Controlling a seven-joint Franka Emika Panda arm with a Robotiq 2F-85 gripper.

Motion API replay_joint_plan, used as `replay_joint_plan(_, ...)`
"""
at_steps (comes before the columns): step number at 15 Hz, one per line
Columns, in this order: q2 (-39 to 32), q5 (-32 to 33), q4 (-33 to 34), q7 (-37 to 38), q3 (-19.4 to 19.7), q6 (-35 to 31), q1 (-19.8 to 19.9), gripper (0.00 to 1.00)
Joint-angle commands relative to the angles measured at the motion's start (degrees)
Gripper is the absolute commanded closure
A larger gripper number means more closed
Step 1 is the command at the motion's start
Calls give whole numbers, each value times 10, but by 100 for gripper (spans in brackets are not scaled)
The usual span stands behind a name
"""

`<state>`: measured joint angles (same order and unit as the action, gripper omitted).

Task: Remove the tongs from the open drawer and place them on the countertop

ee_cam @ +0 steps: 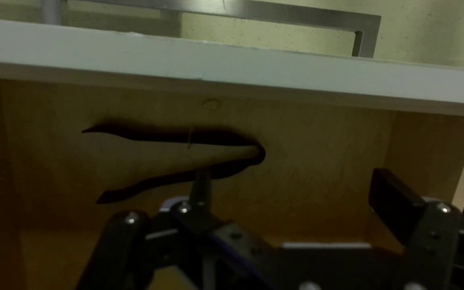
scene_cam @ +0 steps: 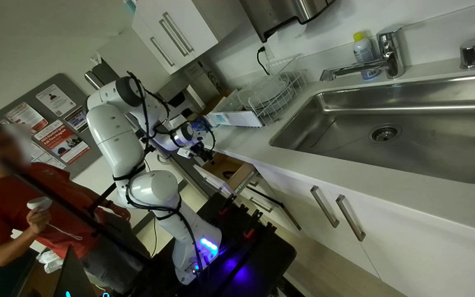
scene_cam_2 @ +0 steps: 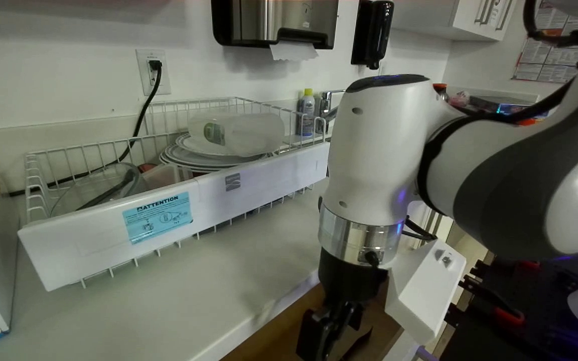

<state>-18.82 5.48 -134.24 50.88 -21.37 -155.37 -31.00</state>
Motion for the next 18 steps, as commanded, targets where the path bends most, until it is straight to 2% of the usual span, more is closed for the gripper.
replay_joint_plan(1,-16,-5,10,-10,27,1,-12,0)
replay_joint_plan(4,-40,-8,12,-21,44,-19,-6,0)
replay_joint_plan(10,-103,-60,23,-95,41,-69,6,0)
replay_joint_plan(18,-151,-114,34,-126,43,-105,-22,0)
